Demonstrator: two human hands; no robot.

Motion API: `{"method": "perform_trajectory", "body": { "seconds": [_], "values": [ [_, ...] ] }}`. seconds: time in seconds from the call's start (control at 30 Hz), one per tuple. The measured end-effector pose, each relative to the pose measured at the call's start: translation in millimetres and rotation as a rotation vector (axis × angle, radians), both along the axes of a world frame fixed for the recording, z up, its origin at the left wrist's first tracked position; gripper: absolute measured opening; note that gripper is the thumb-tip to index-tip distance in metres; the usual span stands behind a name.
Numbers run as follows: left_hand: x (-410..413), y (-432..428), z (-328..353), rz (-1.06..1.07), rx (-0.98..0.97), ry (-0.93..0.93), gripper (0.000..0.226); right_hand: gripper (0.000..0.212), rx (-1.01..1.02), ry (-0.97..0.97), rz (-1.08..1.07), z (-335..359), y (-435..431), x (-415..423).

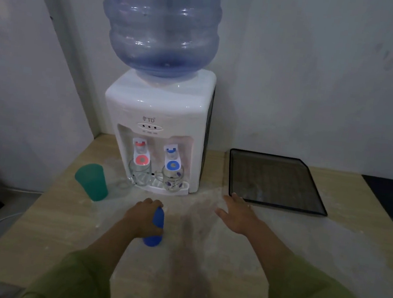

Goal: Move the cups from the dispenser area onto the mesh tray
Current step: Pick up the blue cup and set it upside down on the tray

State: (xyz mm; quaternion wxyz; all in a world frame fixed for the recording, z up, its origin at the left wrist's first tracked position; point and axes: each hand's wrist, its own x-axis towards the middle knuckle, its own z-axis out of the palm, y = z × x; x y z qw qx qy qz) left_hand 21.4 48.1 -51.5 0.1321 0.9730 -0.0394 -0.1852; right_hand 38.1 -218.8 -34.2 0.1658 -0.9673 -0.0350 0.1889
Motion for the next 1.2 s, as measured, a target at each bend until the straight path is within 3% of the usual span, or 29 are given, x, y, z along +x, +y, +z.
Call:
{"method": "perform_trajectory", "body": {
  "seconds": [0.27,0.47,0.7,1.0,1.1,1.2],
  "values": [
    [40.4,-49.6,19.5,-0.138,-0.388,-0.149,0.068,0.059,0.177,0.074,-0.116,-5.7,-9.8,5.3],
    [68.0,-93.7,40.9,-0.248,-0.575,-0.215,0.057,0.05,0.518,0.124,-0.361,3.9,-22.3,10.6],
    [97.4,-131.5,39.6,-0.274,-0.694,-0.185,0.053,0.042,0.887,0.08,-0.629,11.8,-44.5,40.0],
    [147.2,-188.2,27.0,-0.207,-0.793,-0.213,0.051,0.045,1.292,0.33,-0.739,4.7,-97.1,95.7],
    [163.2,-206.2,20.2,-0.154,-0.79,-0.175,0.057,0.045,1.322,0.291,-0.779,2.7,-115.0,117.8],
    [177.2,-215.6,6.2,-0.107,-0.725,-0.079,0.078,0.051,1.201,0.208,-0.838,-1.2,-130.8,140.7]
  ]
}}
